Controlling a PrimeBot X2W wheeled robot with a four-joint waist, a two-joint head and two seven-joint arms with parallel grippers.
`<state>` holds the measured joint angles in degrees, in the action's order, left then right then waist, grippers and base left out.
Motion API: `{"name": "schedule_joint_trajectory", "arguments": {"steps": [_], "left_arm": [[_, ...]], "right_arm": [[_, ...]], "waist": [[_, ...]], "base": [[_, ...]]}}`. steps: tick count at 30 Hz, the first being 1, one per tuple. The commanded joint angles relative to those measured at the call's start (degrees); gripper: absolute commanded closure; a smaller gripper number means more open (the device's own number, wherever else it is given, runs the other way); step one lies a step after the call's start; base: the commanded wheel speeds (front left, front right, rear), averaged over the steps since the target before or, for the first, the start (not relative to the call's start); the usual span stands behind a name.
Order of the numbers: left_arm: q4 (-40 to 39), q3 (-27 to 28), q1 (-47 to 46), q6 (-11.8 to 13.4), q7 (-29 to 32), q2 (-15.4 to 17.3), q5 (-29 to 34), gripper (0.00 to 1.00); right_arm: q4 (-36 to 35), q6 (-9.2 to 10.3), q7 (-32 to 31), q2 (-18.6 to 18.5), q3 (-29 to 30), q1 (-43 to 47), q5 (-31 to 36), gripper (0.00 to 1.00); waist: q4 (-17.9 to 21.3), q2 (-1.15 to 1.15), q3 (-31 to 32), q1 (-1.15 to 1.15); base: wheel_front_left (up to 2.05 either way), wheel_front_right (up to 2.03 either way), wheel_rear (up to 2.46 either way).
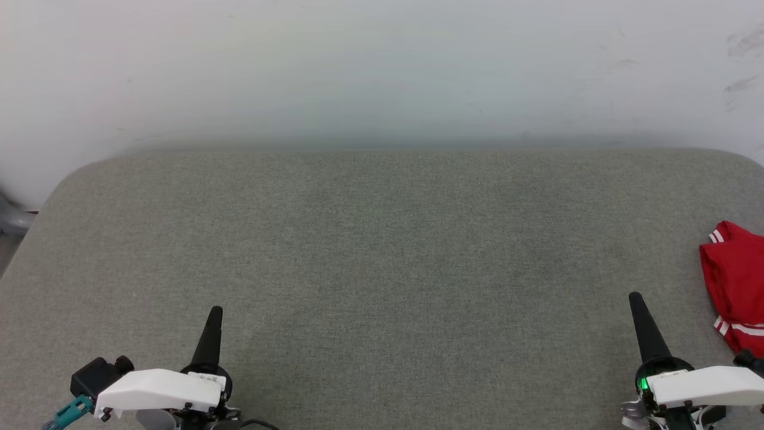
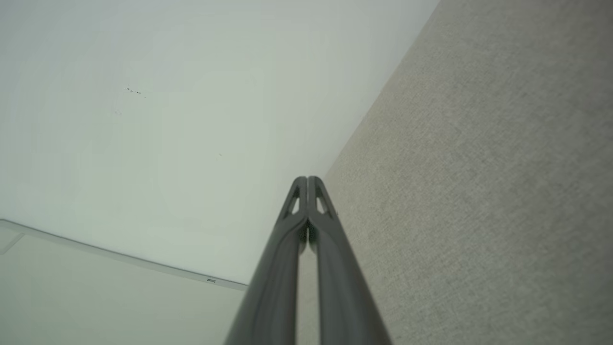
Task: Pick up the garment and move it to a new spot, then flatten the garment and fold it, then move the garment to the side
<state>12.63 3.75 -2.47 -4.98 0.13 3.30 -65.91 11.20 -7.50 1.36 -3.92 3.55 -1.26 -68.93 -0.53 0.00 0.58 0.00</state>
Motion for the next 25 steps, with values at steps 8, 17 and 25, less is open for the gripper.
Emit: {"name": "schedule_joint_trajectory", "arguments": {"steps": [8, 17, 25], "left_arm": [[0.0, 0.7, -1.8, -0.7, 1.4, 0.0, -5.6, 1.00], [0.4, 1.2, -2.3, -1.2, 2.6, -0.1, -10.3, 1.00], [0.7, 1.6, -2.8, -1.6, 3.6, -0.2, -14.3, 1.00]], "right_arm": [[0.3, 0.01, -1.4, -0.4, 0.4, -1.9, -5.3, 1.00], [0.9, 0.01, -2.7, -0.3, 0.7, -2.7, -9.8, 1.00], [1.3, 0.01, -3.7, -0.2, 0.9, -3.4, -13.5, 1.00]], "waist": [[0.1, 0.00, -0.1, 0.00], [0.2, 0.00, -0.2, 0.00], [0.2, 0.00, -0.4, 0.00]], "base": [[0.00, 0.00, 0.00], [0.00, 0.00, 0.00], [0.00, 0.00, 0.00]]}}
